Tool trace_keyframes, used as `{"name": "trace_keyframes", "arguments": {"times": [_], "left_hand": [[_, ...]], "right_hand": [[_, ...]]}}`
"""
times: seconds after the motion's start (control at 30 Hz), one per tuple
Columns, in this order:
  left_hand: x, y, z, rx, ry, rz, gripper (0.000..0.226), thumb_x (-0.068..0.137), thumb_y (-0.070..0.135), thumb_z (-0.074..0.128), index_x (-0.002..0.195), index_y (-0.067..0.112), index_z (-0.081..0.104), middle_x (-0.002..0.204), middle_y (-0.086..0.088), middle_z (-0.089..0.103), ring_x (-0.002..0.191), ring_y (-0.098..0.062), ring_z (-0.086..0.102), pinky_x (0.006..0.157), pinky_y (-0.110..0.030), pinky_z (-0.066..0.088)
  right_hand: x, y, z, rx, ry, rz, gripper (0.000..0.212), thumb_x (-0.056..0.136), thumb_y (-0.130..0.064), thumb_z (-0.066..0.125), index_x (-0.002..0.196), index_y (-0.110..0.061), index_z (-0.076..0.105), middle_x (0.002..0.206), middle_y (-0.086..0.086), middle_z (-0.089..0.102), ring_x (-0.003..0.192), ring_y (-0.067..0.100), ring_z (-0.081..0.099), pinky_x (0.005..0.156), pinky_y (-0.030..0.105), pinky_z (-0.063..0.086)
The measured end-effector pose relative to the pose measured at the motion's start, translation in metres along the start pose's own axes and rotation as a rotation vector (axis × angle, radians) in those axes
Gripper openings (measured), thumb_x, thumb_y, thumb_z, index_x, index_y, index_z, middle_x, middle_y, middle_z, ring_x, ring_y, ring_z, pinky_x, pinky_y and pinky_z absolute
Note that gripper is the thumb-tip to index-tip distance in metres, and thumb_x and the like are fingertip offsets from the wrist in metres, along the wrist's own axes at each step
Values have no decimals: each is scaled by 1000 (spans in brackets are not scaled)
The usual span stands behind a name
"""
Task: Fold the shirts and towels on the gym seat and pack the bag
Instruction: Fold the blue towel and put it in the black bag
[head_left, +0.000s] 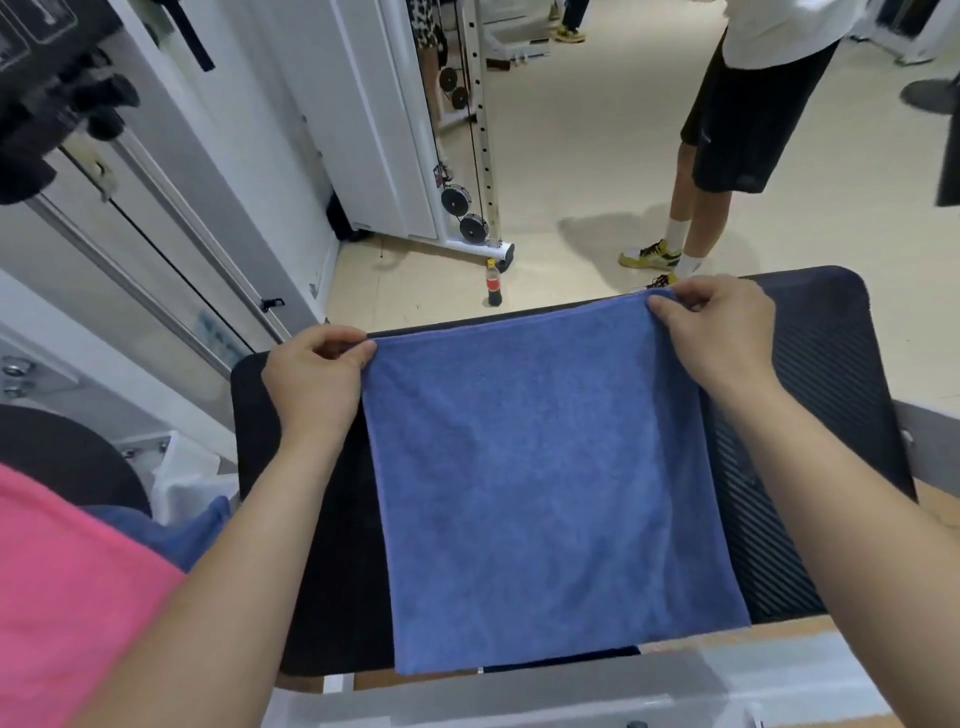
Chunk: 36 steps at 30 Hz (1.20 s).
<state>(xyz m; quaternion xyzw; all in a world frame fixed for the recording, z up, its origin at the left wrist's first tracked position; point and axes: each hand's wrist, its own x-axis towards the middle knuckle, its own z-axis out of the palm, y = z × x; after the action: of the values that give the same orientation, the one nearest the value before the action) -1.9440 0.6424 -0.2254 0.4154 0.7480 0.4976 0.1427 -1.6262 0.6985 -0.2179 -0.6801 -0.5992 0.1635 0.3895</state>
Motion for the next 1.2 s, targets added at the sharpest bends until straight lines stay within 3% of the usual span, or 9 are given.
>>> {"name": "trace_keyframes", "arguments": {"times": [0.13,0.23,0.37,0.43,0.5,0.57,0.77,1.0,1.2], "left_hand": [[4,-1,2,-47,22,-34,15,76,13,78,75,27,73,75,9,71,71,-6,64,74,-21,52],[6,-2,4,-33,22,-29,11,75,15,78,77,25,74,74,10,70,69,-3,63,72,-19,52],[3,4,3,45,-26,24,10,80,17,75,82,26,72,76,15,66,68,3,58,73,-17,50],[-3,5,-4,14,-15,13,13,80,19,73,89,28,70,82,13,66,72,-3,58,77,-22,52],[-23,3,-15,-36,3,13,18,80,17,73,92,29,68,83,13,66,70,-2,56,75,-20,50],[-65,-7,-28,-45,-26,15,17,81,11,72,90,26,68,80,12,66,67,1,54,70,-11,46],[-203,-80,-52,70,-95,-259,21,82,12,74,85,31,67,83,2,66,74,-9,58,65,-10,45],[-241,-92,-55,73,-103,-421,13,83,26,73,85,32,63,80,1,61,74,-14,58,67,-25,43],[-245,-86,-53,160,-98,-368,14,85,24,72,75,25,62,83,4,58,74,-9,57,64,-21,40]], "right_hand": [[5,-1,1,5,-20,-19,17,89,-23,64,85,-10,75,79,5,67,82,19,58,74,29,42],[7,2,4,-170,-48,-135,21,93,-24,58,89,-9,73,81,8,59,86,29,56,66,34,39],[6,10,7,-265,-110,-130,31,95,-35,49,110,-12,65,105,15,54,105,36,50,79,35,39],[-8,14,-2,-184,-113,-93,43,95,-35,52,133,-14,52,119,15,50,116,32,46,93,38,40],[-38,19,-16,-89,-65,-75,49,93,-28,56,139,-15,46,121,14,51,112,24,49,94,30,39],[-83,32,-28,-30,-34,-17,40,91,-21,60,131,-15,55,112,11,57,99,17,53,82,21,34],[-202,85,-29,12,-100,326,26,90,-16,64,115,-12,63,100,7,58,89,18,54,77,30,37],[-217,112,-26,-22,-129,352,10,85,-23,71,91,-16,65,89,6,62,80,16,57,65,30,40],[-225,116,-26,-53,-149,345,7,86,-21,70,84,-18,64,83,4,64,75,16,60,61,28,40]]}}
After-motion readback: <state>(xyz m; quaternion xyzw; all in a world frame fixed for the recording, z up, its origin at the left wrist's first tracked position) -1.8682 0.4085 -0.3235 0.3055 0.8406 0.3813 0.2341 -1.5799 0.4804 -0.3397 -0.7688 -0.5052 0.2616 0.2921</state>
